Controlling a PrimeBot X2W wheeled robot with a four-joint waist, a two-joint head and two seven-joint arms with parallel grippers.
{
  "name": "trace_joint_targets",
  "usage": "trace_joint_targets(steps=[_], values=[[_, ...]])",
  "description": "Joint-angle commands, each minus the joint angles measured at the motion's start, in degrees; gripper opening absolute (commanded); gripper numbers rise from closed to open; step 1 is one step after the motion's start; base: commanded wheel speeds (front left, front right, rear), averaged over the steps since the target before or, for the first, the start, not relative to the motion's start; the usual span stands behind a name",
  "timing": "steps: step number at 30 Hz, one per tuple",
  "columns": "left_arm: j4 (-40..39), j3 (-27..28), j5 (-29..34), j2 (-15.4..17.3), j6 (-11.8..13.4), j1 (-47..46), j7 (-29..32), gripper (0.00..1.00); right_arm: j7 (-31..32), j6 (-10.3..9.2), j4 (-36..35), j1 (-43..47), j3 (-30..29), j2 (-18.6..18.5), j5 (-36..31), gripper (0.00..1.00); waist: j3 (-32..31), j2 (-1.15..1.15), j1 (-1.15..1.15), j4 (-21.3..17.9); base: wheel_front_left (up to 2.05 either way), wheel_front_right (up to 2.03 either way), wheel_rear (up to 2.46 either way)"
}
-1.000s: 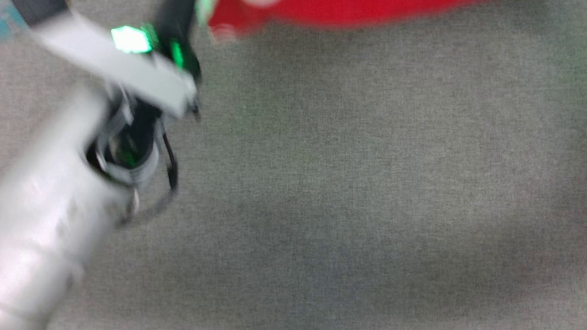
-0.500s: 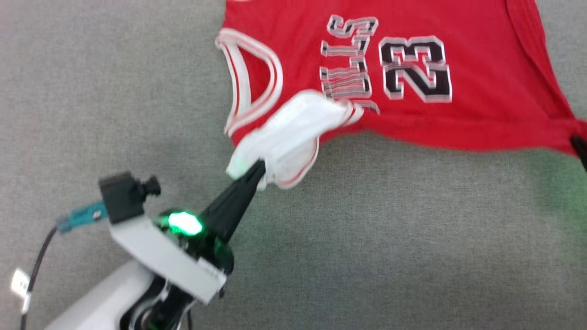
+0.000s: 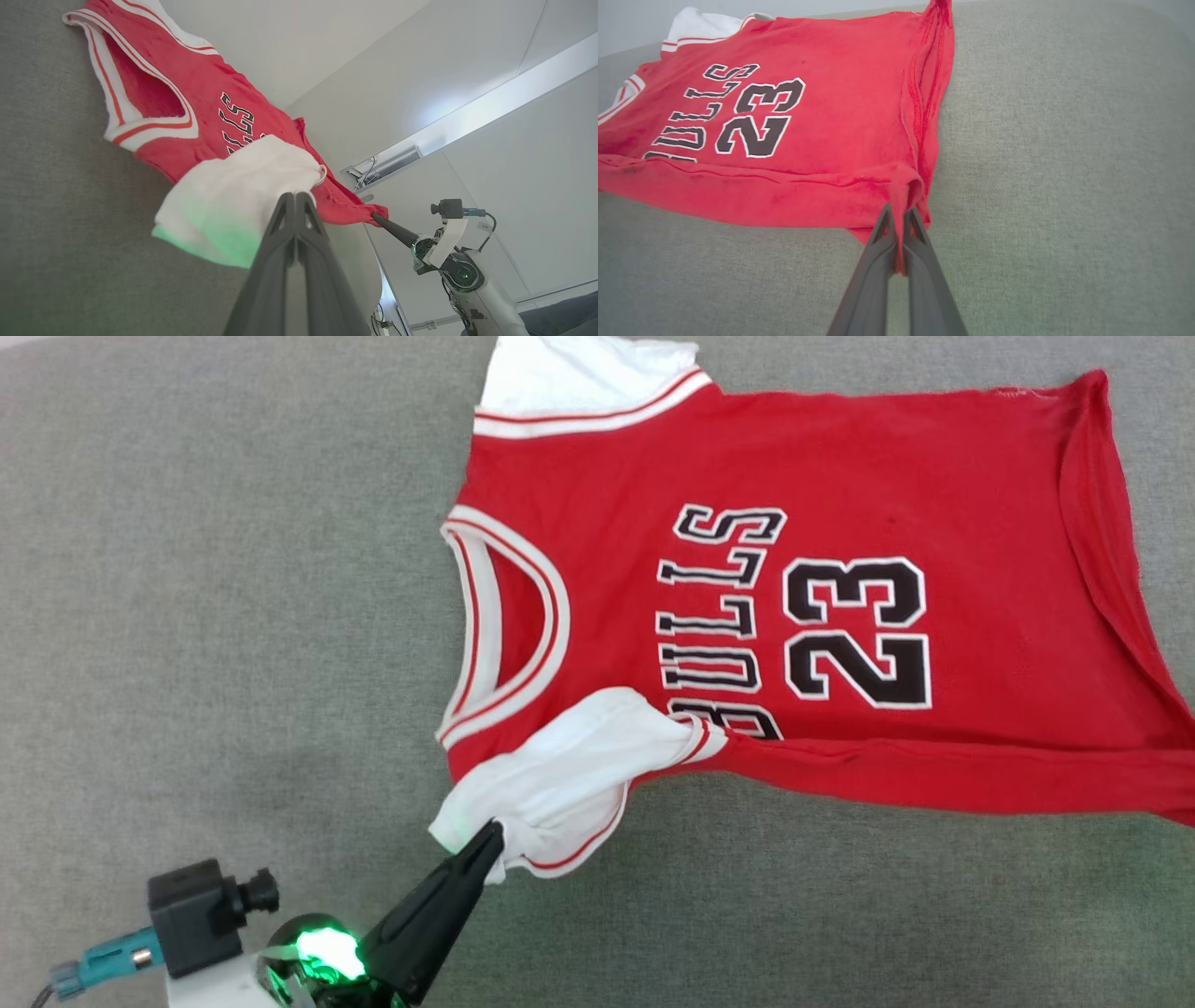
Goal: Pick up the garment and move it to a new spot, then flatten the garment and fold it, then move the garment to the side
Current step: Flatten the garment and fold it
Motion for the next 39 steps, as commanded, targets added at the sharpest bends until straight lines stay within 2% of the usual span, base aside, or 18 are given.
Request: trace_joint_targets(steps=[1,5,9,15,20,30,35,37,38,39], values=[[-1.1,0.9,0.6,-0.1,0.1,1.0,0.0,0.0,0.5,-0.09,-1.3,1.3,-1.7,1.0,-0.3,0.0,0.0,0.0,0.0,-0.1,0.0,0.0,0.0],[-1.4,2.0,2.2,-0.3,0.1,-0.1,0.0,0.0,1.5,-0.09,-2.4,-0.2,-2.6,2.1,0.2,0.0,-0.1,0.0,0.0,-0.5,0.0,0.0,0.0],[0.7,0.0,2.5,-0.9,0.1,-6.8,0.4,0.0,2.5,-0.09,0.4,-5.3,-0.7,0.9,0.9,0.0,-0.2,0.0,0.0,-0.7,0.0,0.0,0.0],[8.2,-2.2,-0.4,-2.3,0.1,-19.7,1.3,0.0,3.4,-0.08,9.3,-16.9,3.8,-0.6,2.8,0.0,1.3,0.0,0.0,-1.7,0.0,0.0,0.0],[15.4,-4.2,-1.6,-4.1,0.1,-27.1,0.9,0.0,1.8,-0.09,17.1,-24.4,7.9,-1.4,3.6,0.0,3.1,0.0,0.0,-2.3,0.0,0.0,0.0],[26.8,-5.3,-1.2,-6.7,0.1,-31.1,0.0,0.0,-3.2,-0.09,26.4,-29.3,12.2,-3.0,4.4,0.0,5.7,0.0,0.0,-2.2,0.0,0.0,0.0],[33.0,-1.4,1.3,-8.9,0.1,-31.3,-0.1,0.0,-5.9,-0.09,29.9,-31.4,14.8,-3.3,4.5,0.0,6.4,0.0,0.0,-2.4,0.0,0.0,0.0],[35.7,-1.5,3.4,-9.6,0.1,-30.9,0.0,0.0,-6.8,-0.09,31.2,-31.9,16.1,-3.3,4.3,0.0,6.1,0.0,0.0,-2.5,0.0,0.0,0.0],[37.0,-2.1,4.4,-9.7,0.1,-30.7,0.0,0.06,-7.2,-0.09,31.8,-32.1,16.8,-3.3,4.2,0.0,5.8,0.0,0.0,-2.6,0.0,0.0,0.0],[38.1,-3.3,5.6,-9.6,0.1,-30.7,0.0,0.27,-7.6,-0.09,32.4,-32.3,17.5,-3.4,4.2,0.0,5.5,0.0,0.0,-2.6,0.0,0.0,0.0]])
